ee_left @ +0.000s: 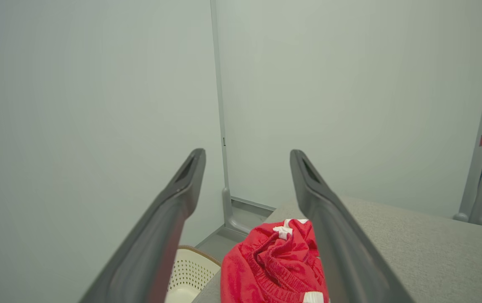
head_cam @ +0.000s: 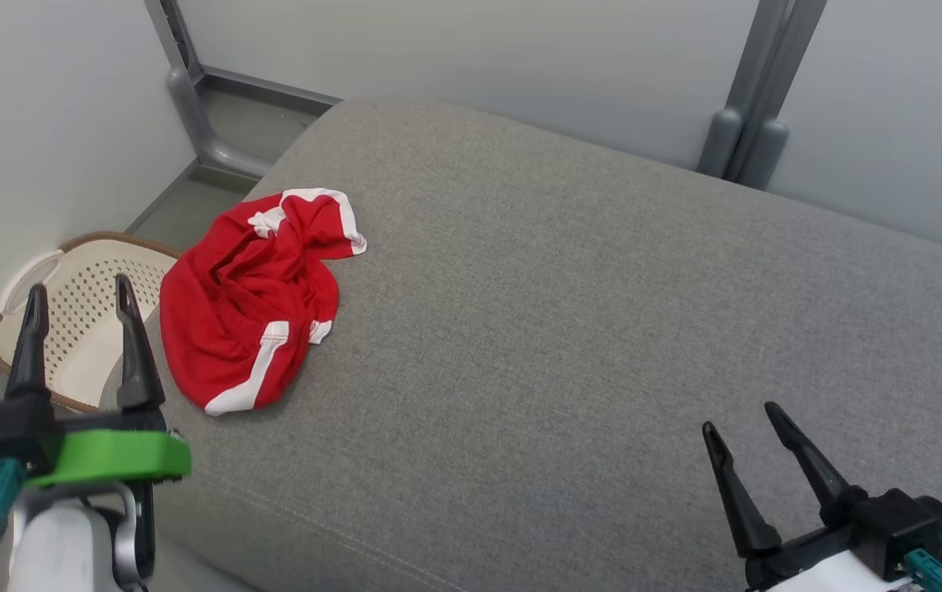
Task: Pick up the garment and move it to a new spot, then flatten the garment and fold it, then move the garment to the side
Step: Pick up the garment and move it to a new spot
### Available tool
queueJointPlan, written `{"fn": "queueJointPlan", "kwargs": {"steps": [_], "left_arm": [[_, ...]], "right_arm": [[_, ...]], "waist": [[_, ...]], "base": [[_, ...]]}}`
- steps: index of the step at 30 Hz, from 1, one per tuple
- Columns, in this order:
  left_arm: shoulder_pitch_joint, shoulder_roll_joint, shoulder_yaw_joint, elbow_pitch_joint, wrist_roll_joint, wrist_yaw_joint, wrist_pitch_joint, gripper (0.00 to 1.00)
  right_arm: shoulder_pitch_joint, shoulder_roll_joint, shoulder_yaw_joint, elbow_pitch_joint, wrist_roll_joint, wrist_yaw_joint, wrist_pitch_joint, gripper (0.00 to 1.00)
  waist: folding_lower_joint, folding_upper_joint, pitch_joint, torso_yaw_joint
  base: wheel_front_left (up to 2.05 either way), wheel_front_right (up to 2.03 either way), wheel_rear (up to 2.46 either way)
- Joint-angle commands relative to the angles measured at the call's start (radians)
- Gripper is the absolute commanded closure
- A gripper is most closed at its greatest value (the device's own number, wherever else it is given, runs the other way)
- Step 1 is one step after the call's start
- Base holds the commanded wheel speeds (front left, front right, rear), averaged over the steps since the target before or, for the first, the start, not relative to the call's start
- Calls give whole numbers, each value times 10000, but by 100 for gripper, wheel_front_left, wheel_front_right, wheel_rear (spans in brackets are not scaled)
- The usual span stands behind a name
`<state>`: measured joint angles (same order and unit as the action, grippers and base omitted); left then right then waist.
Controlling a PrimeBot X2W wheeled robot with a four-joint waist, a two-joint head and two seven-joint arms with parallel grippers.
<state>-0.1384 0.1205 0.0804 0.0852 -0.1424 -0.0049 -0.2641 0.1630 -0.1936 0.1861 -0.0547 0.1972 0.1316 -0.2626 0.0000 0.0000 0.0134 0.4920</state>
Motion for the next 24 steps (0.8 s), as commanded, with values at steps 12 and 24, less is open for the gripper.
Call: {"fn": "queueJointPlan", "kwargs": {"steps": [12,24], "left_arm": [[-5668,792,33,5569,-911,-786,1992,0],[-8800,834,831,9768,-2320,-417,4171,0]], "right_arm": [[-973,-1598,-389,-609,-140,-19,-29,0],[-1249,-2513,-887,-1123,-158,-19,-29,0]], "waist": [[0,0,3412,-1156],[0,0,5039,-1420]], "base": [[0,0,0],[0,0,0]]}}
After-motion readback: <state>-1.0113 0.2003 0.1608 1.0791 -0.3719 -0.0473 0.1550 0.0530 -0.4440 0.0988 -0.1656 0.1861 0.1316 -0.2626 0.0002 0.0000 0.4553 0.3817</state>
